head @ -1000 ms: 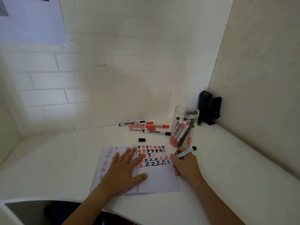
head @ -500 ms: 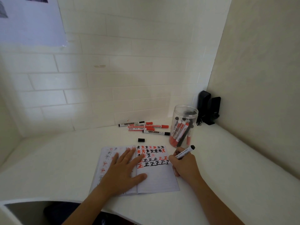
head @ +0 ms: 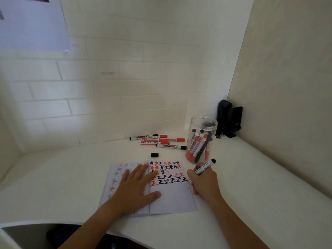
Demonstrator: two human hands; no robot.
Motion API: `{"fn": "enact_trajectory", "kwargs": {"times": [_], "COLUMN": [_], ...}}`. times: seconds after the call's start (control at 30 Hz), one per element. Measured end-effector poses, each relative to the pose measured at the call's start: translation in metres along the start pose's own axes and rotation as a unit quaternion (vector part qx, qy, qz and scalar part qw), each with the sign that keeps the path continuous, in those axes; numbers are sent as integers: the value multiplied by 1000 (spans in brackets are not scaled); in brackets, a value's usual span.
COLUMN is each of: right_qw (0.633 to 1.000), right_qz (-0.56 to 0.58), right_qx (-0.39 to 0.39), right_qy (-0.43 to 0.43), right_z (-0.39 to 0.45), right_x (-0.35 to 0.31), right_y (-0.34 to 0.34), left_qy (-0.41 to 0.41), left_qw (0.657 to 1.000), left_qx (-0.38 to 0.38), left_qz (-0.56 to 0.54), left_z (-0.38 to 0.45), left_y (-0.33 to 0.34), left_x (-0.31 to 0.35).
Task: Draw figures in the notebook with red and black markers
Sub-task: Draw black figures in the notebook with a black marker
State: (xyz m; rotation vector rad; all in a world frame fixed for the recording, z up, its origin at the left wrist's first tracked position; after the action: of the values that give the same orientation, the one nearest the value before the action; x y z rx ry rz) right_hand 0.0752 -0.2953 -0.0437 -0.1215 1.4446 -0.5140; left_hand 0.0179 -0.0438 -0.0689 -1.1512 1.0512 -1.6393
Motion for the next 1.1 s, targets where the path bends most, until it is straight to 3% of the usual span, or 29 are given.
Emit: {"fn": "enact_trajectory", "kwargs": {"times": [0.07, 0.27, 0.43, 0.67, 0.83, 0.93, 1.1], "right_qw": [1000, 1000, 998, 988, 979, 978, 971], "right_qz": [8, 19, 47, 118, 103, 109, 165], "right_qx": [3, 5, -7, -50, -115, -125, -147], "right_qy": [-3, -9, -35, -92, -134, -124, -87], "right_z": [0, 3, 7, 3, -7, -10, -15], "right_x": [-1, 1, 4, -16, -25, -25, -31], "right_y": [0, 3, 7, 13, 19, 21, 21], "left_qy": [-10, -58, -89, -48, 47, 80, 55], "left_qw": [1000, 987, 978, 975, 964, 961, 952], "left_qx": [6, 145, 183, 210, 240, 238, 219], "left_qz": [-14, -38, -46, -61, -101, -114, -205], "left_z": [8, 63, 102, 116, 86, 59, 23], "left_y": [-5, -16, -12, -12, -24, -29, -33], "left_x": [-2, -13, -24, -19, 9, 21, 21]}}
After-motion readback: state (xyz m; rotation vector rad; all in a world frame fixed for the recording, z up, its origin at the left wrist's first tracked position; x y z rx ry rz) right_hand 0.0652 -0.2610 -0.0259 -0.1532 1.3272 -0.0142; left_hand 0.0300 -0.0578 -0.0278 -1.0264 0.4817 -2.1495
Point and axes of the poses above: each hand's wrist, its own z-axis towards the middle knuckle, its own y-axis out of the palm, x = y × z, the point moved 7 cm from there along z, towards the middle knuckle, and after that the axes turned 8 degrees about x, right-handed, at the moved point
